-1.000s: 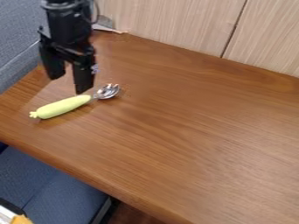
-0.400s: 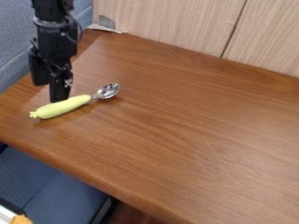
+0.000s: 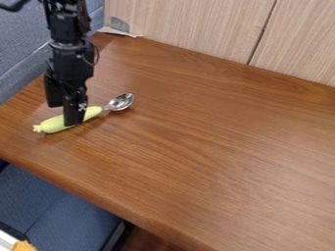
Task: Move the yellow spoon from the left of the table to the right
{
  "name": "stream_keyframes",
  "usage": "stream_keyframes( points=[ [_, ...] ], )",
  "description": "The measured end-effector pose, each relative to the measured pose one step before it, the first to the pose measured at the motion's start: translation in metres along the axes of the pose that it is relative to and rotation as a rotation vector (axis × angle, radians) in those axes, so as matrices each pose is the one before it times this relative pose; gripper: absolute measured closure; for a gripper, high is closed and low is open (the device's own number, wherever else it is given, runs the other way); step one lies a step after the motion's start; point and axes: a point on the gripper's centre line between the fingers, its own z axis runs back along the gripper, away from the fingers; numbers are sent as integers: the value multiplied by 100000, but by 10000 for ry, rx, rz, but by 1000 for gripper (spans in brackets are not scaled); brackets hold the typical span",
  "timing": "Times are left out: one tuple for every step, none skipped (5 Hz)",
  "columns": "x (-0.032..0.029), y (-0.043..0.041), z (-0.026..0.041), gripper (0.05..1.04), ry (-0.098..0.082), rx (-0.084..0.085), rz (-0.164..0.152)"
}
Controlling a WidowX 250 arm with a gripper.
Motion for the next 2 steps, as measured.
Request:
stream_keyframes(
  points=[
    [515, 249, -861, 129, 43, -105, 99],
    [490, -193, -86, 400, -60, -90, -100]
  ],
)
